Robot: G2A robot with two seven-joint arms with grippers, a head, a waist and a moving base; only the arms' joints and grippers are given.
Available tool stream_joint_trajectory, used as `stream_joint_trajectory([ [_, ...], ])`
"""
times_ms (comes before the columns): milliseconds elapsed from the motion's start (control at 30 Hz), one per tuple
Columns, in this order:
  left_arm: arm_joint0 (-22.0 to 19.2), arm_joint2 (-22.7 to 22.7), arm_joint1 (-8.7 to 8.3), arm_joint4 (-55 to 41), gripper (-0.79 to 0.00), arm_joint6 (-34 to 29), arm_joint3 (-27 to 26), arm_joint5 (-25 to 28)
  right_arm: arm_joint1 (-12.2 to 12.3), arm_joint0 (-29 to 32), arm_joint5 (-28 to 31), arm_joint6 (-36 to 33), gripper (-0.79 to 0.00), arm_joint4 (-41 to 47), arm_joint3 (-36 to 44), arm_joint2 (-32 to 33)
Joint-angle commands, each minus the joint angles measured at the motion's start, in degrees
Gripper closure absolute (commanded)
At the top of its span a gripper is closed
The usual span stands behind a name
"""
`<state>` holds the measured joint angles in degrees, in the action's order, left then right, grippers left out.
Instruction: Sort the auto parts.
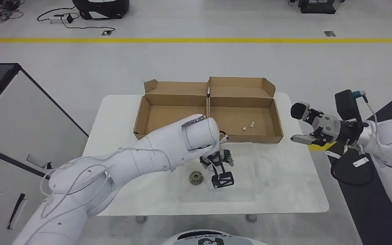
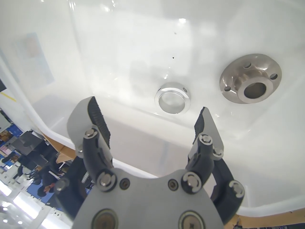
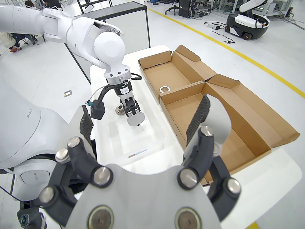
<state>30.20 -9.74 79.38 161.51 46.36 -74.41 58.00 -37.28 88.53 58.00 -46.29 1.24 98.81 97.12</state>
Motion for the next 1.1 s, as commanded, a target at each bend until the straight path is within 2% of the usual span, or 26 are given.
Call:
stream_joint_trajectory([
  [0,0.11,0.0,0.17,-0.45,-0.72,-0.08,0.16,0.0,0.0,0.0,0.0,0.0,-0.785,-0.01,0.0,0.0],
  [200,0.92,0.0,0.8,0.57,-0.656,-0.08,-0.7,0.0,0.0,0.0,0.0,0.0,-0.785,-0.01,0.0,0.0],
  [333,0.81,0.0,1.29,1.32,-0.579,-0.08,-1.05,0.0,0.0,0.0,0.0,0.0,-0.785,-0.01,0.0,0.0],
  [433,0.6,0.0,1.65,2.24,-0.56,-0.08,-0.92,0.0,0.0,0.0,0.0,0.0,-0.785,-0.01,0.0,0.0],
  [533,0.64,0.0,2.07,3.72,-0.551,-0.08,-0.37,0.0,0.0,0.0,0.0,0.0,-0.785,-0.01,0.0,0.0],
  [767,1.41,0.0,3.25,5.5,-0.591,-0.08,0.78,0.0,0.0,0.0,0.0,0.0,-0.785,-0.01,0.0,0.0],
  [1067,2.31,0.0,4.7,7.66,-0.563,-0.08,2.2,0.0,0.0,0.0,0.0,0.0,-0.785,-0.01,0.0,0.0],
])
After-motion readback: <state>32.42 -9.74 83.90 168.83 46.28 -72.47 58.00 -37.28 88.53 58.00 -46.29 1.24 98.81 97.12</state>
